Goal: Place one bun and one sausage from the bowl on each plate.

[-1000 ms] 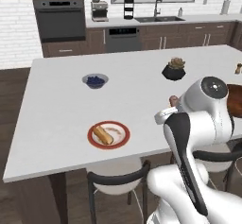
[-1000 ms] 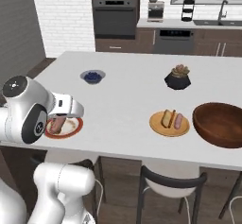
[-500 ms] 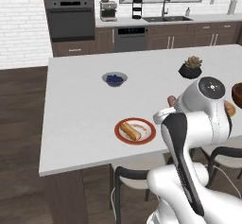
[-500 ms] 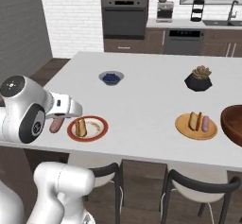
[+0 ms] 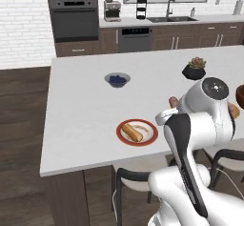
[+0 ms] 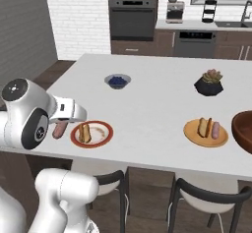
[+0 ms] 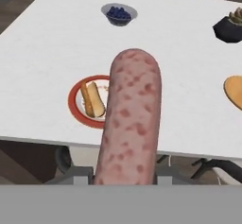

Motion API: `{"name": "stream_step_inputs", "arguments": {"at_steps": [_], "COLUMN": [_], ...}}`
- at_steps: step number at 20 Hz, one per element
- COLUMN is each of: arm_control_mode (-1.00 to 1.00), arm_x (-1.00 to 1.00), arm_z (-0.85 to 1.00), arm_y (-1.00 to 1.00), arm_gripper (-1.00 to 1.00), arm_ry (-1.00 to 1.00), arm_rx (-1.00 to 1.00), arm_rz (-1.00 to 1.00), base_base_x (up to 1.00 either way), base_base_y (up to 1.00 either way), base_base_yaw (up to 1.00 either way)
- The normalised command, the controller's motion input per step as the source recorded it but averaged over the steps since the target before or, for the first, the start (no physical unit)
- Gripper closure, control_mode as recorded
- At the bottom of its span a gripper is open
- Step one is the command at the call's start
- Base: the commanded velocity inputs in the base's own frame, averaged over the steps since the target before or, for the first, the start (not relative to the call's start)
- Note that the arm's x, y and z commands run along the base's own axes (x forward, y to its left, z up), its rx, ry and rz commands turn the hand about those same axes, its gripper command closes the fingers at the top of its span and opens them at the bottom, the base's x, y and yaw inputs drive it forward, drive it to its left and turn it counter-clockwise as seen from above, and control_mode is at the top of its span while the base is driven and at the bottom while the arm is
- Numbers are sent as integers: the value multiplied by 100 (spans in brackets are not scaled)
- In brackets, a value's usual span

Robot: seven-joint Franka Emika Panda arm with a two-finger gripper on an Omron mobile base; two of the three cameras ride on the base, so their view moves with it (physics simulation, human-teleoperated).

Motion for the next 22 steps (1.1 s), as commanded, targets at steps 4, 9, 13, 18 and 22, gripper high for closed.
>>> {"name": "stream_step_inputs", "arguments": {"at_steps": [4,9,13,18,22], "arm_control_mode": [-100,-100,-100,-100,-100], "arm_x": [73,100,100,100,100], "arm_z": [-12,-45,-78,-87,-40], "arm_y": [0,-5,0,0,0], "arm_gripper": [100,100,100,100,100], "arm_ry": [2,12,15,28,21], "arm_rx": [0,5,0,-4,0], "arm_rz": [10,19,23,19,12], "base_base_x": [20,0,0,0,0], "base_base_y": [0,0,0,0,0], "base_base_yaw": [1,0,0,0,0]}}
